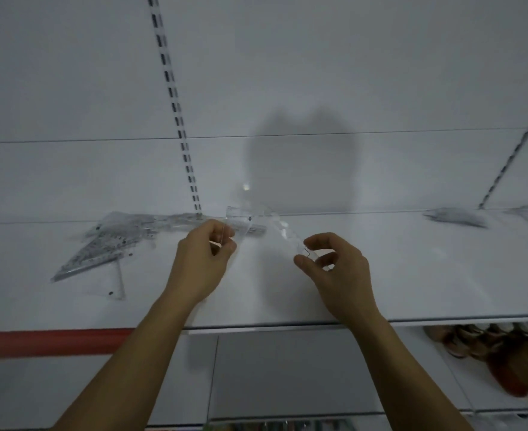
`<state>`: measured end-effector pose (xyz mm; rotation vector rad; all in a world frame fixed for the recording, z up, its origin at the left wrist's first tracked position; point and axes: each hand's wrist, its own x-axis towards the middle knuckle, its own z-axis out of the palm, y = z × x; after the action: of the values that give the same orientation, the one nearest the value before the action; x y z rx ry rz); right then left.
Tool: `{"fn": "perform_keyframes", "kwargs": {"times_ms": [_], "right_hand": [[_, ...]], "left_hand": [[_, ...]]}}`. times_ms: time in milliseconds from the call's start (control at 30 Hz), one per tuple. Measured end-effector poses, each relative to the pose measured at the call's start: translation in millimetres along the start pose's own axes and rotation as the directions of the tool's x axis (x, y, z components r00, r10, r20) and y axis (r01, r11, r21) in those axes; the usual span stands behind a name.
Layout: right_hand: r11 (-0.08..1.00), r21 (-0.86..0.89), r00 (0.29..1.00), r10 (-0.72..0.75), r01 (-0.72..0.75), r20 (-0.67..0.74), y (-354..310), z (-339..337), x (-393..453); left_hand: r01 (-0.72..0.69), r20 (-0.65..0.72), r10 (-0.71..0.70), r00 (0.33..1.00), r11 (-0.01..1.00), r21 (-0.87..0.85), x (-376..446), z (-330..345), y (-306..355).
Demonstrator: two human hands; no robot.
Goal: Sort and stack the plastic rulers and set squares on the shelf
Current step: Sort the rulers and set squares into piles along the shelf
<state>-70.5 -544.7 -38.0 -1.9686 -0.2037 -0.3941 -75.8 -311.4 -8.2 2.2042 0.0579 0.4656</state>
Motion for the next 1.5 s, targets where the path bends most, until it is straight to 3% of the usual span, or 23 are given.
{"fn": "perform_keyframes", "kwargs": {"times_ms": [200, 433, 600, 833, 1000, 1100, 1267, 1500], "right_hand": [[0.991, -0.004, 0.963, 0.126, -0.130, -0.240, 37.6, -103.5, -31.7], [0.973, 0.002, 0.867, 0.206, -0.230, -0.453, 62.0, -229.5, -59.1], [0.947, -0.082, 0.791, 0.211, -0.312, -0.574, 87.9, -296.9, -63.1], [0.923, -0.126, 0.780, 0.227, -0.364, -0.583, 139.9, -367.5, -22.5], [0.855, -0.273, 0.806, 0.244, -0.441, -0.539, 168.7, -420.7, 9.7], [0.829, -0.299, 0.790, 0.249, -0.473, -0.560, 192.1, -452.4, 19.7], [0.835, -0.270, 0.795, 0.284, -0.480, -0.536, 222.7, -482.1, 45.5], [0.845, -0.291, 0.826, 0.268, -0.448, -0.496, 273.6, -528.2, 82.9]], "left_hand": [[-0.190, 0.156, 0.190, 0.969, 0.982, -0.017, -0.4, 80.3, 70.8], [-0.403, 0.478, 0.372, 0.796, 0.914, -0.041, 3.9, 201.6, 175.0], [-0.518, 0.513, 0.462, 0.724, 0.854, -0.038, 12.4, 283.2, 235.2], [-0.603, 0.585, 0.508, 0.633, 0.797, -0.040, 44.0, 405.7, 294.5], [-0.658, 0.637, 0.459, 0.619, 0.746, 0.102, 72.3, 488.6, 325.0], [-0.717, 0.650, 0.456, 0.608, 0.667, 0.203, 83.0, 530.0, 332.6], [-0.746, 0.623, 0.460, 0.632, 0.578, 0.330, 85.3, 554.0, 328.0], [-0.774, 0.608, 0.526, 0.595, 0.579, 0.257, 75.4, 591.9, 382.2]]}}
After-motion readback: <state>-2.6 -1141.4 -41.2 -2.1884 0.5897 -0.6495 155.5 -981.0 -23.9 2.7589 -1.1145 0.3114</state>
